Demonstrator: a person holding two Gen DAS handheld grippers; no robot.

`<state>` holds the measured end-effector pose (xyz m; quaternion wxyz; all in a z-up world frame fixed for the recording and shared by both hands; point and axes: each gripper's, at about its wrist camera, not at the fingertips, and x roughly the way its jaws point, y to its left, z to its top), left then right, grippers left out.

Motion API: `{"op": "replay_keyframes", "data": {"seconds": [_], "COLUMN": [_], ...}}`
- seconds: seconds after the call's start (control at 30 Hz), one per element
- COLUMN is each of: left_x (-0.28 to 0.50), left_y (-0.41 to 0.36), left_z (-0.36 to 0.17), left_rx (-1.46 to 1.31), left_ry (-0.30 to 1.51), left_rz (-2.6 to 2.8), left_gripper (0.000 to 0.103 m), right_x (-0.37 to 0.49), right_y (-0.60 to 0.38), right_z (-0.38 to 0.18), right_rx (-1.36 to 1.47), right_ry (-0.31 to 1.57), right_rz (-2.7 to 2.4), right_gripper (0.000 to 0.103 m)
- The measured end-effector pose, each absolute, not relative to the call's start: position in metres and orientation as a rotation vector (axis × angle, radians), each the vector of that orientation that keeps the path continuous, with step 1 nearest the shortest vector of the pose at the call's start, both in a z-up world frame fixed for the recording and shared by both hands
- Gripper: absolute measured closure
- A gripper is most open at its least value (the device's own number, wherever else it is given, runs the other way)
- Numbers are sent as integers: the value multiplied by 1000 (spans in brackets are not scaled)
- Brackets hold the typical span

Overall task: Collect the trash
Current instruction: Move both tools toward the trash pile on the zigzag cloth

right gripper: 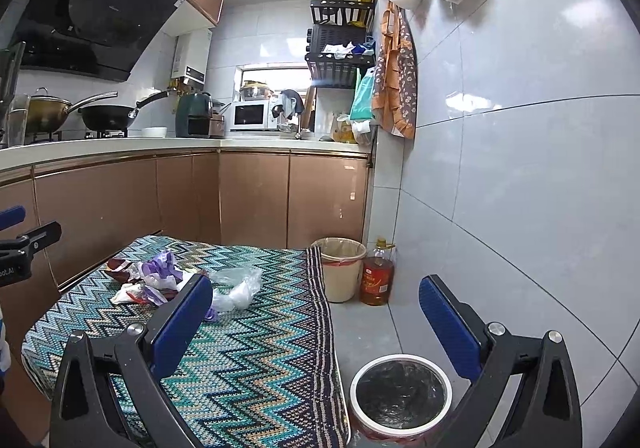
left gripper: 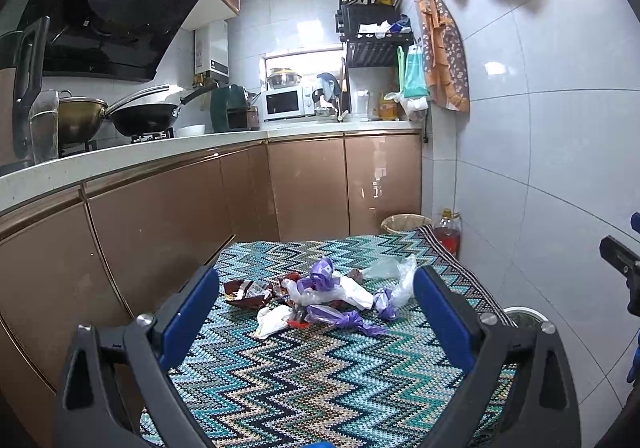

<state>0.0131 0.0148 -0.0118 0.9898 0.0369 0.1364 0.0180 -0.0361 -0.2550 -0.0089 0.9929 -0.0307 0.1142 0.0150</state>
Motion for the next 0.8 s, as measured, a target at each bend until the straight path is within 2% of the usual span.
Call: {"op": "replay_keyframes", "data": {"seconds": [0.8], "left_x": [81], "left_y": [31], "left_z": [-49], "left_rx": [39], "left_ry": [411], "left_rz": [55], "left_gripper": [5], "right_x": [22], "right_y": [-259], "right_z": [-30], "right_rx": [-20], "right_ry": [334], "right_rz": [22], "right_gripper": [0]}}
